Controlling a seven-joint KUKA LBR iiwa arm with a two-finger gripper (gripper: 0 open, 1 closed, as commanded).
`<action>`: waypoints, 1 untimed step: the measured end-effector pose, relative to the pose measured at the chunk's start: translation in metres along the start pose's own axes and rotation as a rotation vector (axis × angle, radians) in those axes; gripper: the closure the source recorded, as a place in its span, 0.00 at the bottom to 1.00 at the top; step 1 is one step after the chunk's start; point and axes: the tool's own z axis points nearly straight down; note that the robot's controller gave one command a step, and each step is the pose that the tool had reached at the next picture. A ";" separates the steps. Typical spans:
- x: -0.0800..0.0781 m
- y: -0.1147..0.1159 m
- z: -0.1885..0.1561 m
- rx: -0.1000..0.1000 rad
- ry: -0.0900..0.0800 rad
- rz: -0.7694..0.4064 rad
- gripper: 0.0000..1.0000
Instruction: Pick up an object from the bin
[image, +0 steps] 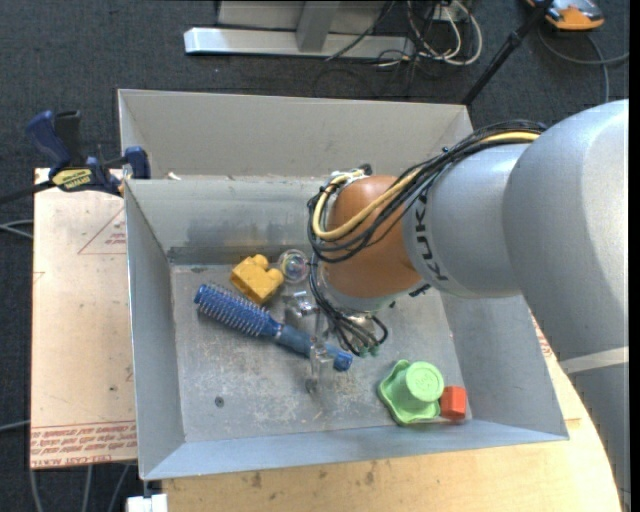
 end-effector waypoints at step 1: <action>-0.003 -0.001 -0.004 0.001 -0.008 0.002 1.00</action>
Offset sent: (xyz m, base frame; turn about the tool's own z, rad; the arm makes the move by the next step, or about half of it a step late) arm 0.0000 0.0000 0.0000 0.0000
